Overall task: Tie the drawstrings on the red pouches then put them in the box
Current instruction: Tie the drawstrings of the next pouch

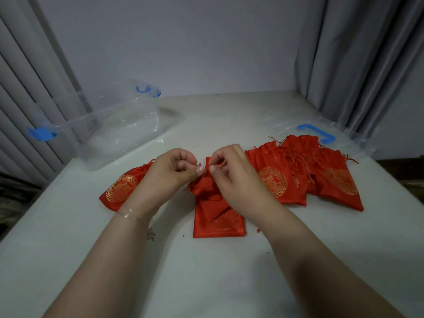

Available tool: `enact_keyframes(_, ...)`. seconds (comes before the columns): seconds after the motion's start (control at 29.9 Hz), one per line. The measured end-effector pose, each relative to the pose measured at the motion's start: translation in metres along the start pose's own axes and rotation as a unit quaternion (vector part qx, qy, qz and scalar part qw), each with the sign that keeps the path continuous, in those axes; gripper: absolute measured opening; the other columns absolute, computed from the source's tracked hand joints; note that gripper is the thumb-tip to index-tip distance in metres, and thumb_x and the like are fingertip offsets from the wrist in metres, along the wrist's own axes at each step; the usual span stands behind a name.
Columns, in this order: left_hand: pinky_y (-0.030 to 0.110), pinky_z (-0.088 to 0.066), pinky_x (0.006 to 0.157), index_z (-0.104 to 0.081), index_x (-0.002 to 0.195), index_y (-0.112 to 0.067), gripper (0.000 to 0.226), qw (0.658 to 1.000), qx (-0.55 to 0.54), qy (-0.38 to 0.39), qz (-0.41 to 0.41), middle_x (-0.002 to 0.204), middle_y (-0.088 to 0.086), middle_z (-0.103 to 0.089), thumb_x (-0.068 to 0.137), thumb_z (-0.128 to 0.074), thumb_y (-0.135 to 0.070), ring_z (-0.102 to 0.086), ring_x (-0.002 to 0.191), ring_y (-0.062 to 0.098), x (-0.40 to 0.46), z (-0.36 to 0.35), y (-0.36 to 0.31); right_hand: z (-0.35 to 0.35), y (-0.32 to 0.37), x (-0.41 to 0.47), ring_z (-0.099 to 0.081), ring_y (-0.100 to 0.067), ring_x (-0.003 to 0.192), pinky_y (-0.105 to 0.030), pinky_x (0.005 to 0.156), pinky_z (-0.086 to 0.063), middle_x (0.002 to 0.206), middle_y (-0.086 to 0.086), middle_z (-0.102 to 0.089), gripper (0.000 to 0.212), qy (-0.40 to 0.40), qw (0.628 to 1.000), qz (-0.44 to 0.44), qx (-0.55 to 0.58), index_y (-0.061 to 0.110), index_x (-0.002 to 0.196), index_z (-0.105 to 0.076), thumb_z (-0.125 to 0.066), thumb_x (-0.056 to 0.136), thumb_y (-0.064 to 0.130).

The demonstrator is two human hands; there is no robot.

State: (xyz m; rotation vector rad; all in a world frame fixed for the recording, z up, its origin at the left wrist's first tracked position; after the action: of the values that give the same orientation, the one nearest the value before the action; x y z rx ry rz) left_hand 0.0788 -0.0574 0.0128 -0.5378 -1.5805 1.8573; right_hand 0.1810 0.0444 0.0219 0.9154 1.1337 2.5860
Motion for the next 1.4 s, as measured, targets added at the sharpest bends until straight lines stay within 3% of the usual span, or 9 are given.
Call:
enact_keyframes(0.13, 0.022, -0.049, 0.065, -0.068, 0.08, -0.007, 0.005, 0.993, 0.103, 0.054, -0.015, 0.07, 0.008, -0.064, 0.079, -0.072, -0.004, -0.058, 0.065, 0.013, -0.005, -0.005, -0.005, 0.0, 0.008, -0.002, -0.055, -0.011, 0.082, -0.037, 0.07, -0.05, 0.107, 0.01, -0.042, 0.006, 0.039, 0.995, 0.043, -0.086, 0.02, 0.096, -0.057, -0.054, 0.092, 0.019)
enact_keyframes(0.23, 0.009, -0.042, 0.054, -0.07, 0.079, -0.006, 0.007, 0.988, 0.134, 0.08, -0.02, 0.061, -0.006, -0.062, 0.077, -0.074, -0.002, -0.053, 0.052, -0.004, -0.008, -0.011, -0.01, -0.002, 0.013, -0.002, -0.052, -0.011, 0.072, -0.036, 0.06, -0.048, 0.109, 0.011, -0.042, 0.009, 0.058, 0.986, 0.073, -0.14, 0.021, 0.096, -0.06, -0.051, 0.092, 0.02)
enact_keyframes(0.37, 0.012, -0.037, 0.053, -0.071, 0.071, -0.021, 0.013, 0.98, 0.177, 0.092, -0.021, 0.056, -0.012, -0.056, 0.075, -0.077, -0.01, -0.043, 0.052, 0.0, -0.01, -0.012, -0.008, -0.002, 0.012, -0.003, -0.046, -0.006, 0.062, -0.031, 0.057, -0.045, 0.105, 0.014, -0.045, 0.008, 0.072, 0.983, 0.08, -0.147, 0.025, 0.092, -0.061, -0.056, 0.089, 0.02)
enact_keyframes(0.57, 0.02, -0.05, 0.068, -0.074, 0.085, -0.006, 0.006, 0.992, 0.095, 0.077, -0.005, 0.073, 0.012, -0.066, 0.079, -0.073, -0.008, -0.06, 0.07, 0.013, -0.01, -0.011, -0.007, -0.005, -0.008, -0.001, -0.05, -0.01, 0.052, -0.036, 0.053, -0.045, 0.064, 0.004, -0.054, 0.018, 0.109, 0.981, -0.101, 0.121, 0.026, 0.091, -0.057, -0.045, 0.094, 0.013)
enact_keyframes(0.67, 0.021, -0.052, 0.072, -0.073, 0.085, -0.005, 0.006, 0.998, 0.033, 0.053, -0.012, 0.081, 0.017, -0.071, 0.081, -0.069, -0.005, -0.063, 0.073, 0.014, -0.011, -0.007, -0.011, -0.004, -0.011, -0.002, -0.054, 0.001, 0.054, -0.023, 0.059, -0.048, 0.068, 0.009, -0.054, 0.016, 0.139, 0.983, -0.099, 0.06, 0.028, 0.098, -0.054, -0.041, 0.099, 0.019)
enact_keyframes(0.8, 0.008, -0.044, 0.059, -0.071, 0.082, -0.008, 0.007, 0.999, -0.03, 0.0, -0.022, 0.07, -0.003, -0.072, 0.082, -0.066, -0.003, -0.063, 0.066, 0.0, -0.009, 0.001, -0.016, -0.007, -0.014, -0.002, -0.056, -0.008, 0.071, -0.036, 0.07, -0.05, 0.072, 0.011, -0.052, 0.026, 0.157, 0.985, -0.063, -0.031, 0.035, 0.073, -0.048, -0.045, 0.097, 0.025)
enact_keyframes(1.04, 0.006, -0.043, 0.056, -0.072, 0.082, -0.007, 0.007, 0.998, -0.042, -0.046, -0.01, 0.066, -0.004, -0.071, 0.08, -0.069, -0.001, -0.064, 0.062, -0.002, -0.007, 0.007, -0.013, 0.009, -0.005, 0.005, -0.051, 0.002, 0.08, -0.01, 0.069, -0.035, 0.084, 0.011, -0.059, 0.016, 0.029, 0.999, 0.01, -0.036, 0.02, 0.087, -0.065, -0.052, 0.094, 0.024)
enact_keyframes(1.27, 0.007, -0.039, 0.05, -0.07, 0.08, -0.008, 0.011, 0.996, -0.068, -0.047, 0.03, 0.066, -0.006, -0.071, 0.075, -0.071, 0.003, -0.06, 0.057, -0.004, -0.006, 0.01, -0.009, 0.0, 0.0, 0.0, -0.054, -0.012, 0.068, -0.043, 0.063, -0.046, 0.072, 0.002, -0.058, 0.028, 0.082, 0.995, 0.02, -0.057, 0.019, 0.073, -0.064, -0.048, 0.085, 0.037)
enact_keyframes(1.4, 0.008, -0.039, 0.05, -0.066, 0.076, -0.008, 0.014, 0.998, -0.065, -0.004, 0.021, 0.063, -0.003, -0.069, 0.079, -0.066, 0.006, -0.058, 0.054, -0.001, -0.006, 0.004, -0.01, 0.001, -0.006, 0.0, -0.055, -0.006, 0.069, -0.039, 0.066, -0.049, 0.08, 0.009, -0.055, 0.029, 0.062, 0.996, -0.007, -0.07, 0.024, 0.069, -0.061, -0.048, 0.08, 0.047)
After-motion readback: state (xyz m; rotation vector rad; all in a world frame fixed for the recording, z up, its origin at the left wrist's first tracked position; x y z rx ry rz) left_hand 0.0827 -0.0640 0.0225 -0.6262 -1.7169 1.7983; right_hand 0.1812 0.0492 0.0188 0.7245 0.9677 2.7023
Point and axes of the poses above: each hand's wrist, its own x-axis towards the middle knuckle, its own z-axis out of the back of the hand, y = z × x, the point moved 6 cm from there along x, towards the middle knuckle
